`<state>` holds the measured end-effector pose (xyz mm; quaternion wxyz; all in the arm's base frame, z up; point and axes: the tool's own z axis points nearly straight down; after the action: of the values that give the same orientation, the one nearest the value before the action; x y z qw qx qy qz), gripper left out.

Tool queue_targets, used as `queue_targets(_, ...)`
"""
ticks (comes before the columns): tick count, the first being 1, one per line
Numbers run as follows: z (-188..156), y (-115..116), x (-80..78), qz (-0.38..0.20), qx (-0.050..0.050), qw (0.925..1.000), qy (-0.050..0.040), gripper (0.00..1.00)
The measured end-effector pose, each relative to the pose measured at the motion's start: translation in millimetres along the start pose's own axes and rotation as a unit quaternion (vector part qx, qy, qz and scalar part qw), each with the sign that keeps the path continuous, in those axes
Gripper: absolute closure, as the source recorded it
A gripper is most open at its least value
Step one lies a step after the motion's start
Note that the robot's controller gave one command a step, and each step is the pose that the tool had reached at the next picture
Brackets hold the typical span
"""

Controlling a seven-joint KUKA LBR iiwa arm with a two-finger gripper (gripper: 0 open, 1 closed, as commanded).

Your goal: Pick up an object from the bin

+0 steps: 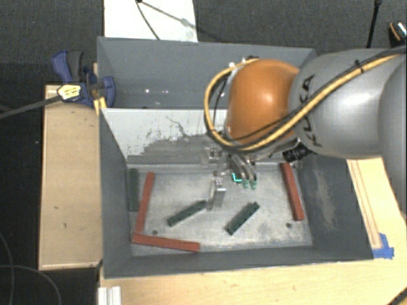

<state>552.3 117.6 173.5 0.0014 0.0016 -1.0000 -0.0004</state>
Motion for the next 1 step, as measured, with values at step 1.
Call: queue_targets(1,103.6,9.3,31.2,-0.115,0.0,0.9934,-0.0014,0.0)
